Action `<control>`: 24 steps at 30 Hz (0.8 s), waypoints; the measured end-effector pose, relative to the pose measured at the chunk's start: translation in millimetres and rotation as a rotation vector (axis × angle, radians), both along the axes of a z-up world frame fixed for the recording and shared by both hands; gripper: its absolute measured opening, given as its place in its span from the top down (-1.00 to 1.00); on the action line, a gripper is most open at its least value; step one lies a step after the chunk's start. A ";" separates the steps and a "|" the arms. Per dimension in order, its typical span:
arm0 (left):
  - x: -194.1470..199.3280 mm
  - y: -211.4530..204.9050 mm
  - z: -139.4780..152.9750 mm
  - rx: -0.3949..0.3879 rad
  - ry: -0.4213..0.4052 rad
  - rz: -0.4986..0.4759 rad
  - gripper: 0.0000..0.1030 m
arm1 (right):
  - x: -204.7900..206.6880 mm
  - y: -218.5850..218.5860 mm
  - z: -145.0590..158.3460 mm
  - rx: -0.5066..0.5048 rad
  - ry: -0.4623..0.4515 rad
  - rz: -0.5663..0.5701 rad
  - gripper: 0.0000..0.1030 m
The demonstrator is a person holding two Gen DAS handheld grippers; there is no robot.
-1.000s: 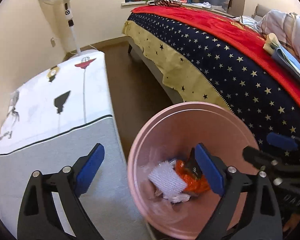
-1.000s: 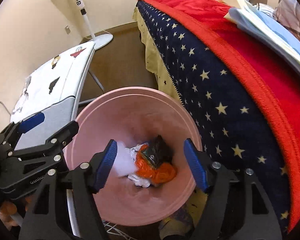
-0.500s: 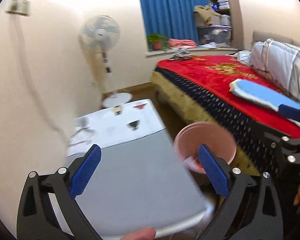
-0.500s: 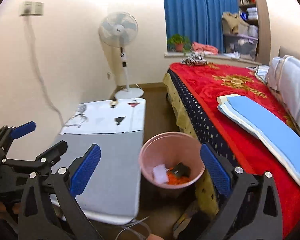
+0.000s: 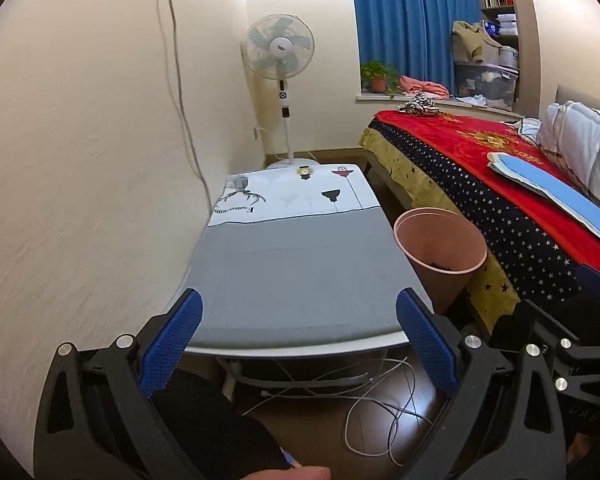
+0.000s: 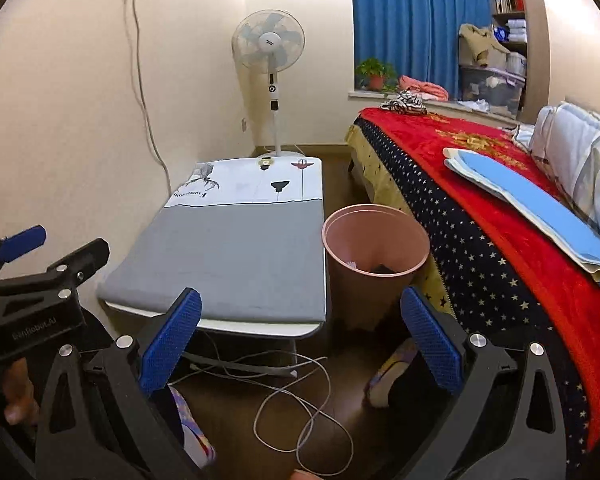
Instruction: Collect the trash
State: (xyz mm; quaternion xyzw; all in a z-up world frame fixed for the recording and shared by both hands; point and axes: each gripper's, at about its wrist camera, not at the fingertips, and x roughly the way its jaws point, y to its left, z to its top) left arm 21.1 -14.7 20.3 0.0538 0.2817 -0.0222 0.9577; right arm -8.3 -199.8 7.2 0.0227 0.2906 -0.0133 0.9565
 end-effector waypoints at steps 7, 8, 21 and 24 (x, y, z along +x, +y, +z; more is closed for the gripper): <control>-14.2 -2.9 -0.1 0.006 -0.013 0.002 -0.83 | -16.1 3.3 5.8 -0.013 -0.030 -0.001 -0.90; -13.9 -4.1 0.1 0.004 -0.011 0.000 -0.83 | -16.3 3.0 5.9 -0.014 -0.030 0.000 -0.90; -17.0 -4.8 -1.4 0.003 -0.011 -0.004 -0.83 | -19.4 3.4 6.3 -0.015 -0.032 -0.001 -0.90; -17.3 -5.0 -1.9 0.003 -0.011 -0.006 -0.83 | -19.8 2.7 5.9 -0.015 -0.031 0.001 -0.90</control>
